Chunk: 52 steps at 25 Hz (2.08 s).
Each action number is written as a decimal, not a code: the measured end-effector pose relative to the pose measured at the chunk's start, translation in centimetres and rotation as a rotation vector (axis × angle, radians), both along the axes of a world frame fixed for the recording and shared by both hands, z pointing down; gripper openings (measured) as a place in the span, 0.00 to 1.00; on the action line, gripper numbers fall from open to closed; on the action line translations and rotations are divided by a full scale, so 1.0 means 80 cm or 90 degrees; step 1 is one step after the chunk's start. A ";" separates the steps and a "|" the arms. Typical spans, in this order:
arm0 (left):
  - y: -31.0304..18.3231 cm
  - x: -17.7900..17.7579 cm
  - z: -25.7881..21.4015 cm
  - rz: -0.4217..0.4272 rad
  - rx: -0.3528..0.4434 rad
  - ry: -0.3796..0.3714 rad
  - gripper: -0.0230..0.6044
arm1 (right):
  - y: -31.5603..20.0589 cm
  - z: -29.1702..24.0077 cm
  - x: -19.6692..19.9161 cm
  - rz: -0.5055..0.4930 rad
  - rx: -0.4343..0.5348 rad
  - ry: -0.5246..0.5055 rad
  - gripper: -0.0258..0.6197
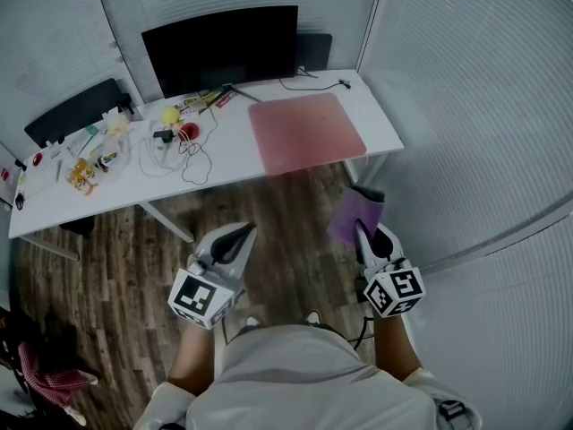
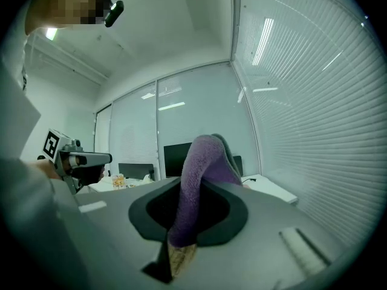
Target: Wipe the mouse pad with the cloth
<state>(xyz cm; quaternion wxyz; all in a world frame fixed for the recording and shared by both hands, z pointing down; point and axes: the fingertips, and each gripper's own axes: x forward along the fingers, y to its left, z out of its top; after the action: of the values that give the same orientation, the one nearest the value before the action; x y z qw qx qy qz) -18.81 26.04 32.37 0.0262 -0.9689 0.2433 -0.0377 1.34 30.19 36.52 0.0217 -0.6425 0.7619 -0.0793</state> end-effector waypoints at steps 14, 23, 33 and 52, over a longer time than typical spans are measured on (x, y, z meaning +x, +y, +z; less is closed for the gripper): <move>0.027 0.088 0.003 0.016 0.009 -0.022 0.04 | 0.028 0.006 0.084 -0.001 0.025 -0.027 0.11; 0.062 0.165 0.026 0.037 -0.008 -0.047 0.04 | 0.060 0.037 0.156 0.017 -0.004 -0.039 0.11; 0.042 0.204 0.041 0.040 -0.019 -0.066 0.04 | 0.045 0.060 0.193 0.019 -0.018 -0.061 0.12; -0.238 0.120 0.049 0.015 -0.068 0.029 0.04 | -0.222 0.054 0.112 0.003 -0.069 -0.006 0.12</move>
<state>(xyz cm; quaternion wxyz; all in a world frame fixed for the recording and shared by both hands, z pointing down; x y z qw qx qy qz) -9.22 6.98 36.31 -0.0306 -0.9722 0.2303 -0.0283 10.27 12.46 40.82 -0.0097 -0.6440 0.7550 -0.1232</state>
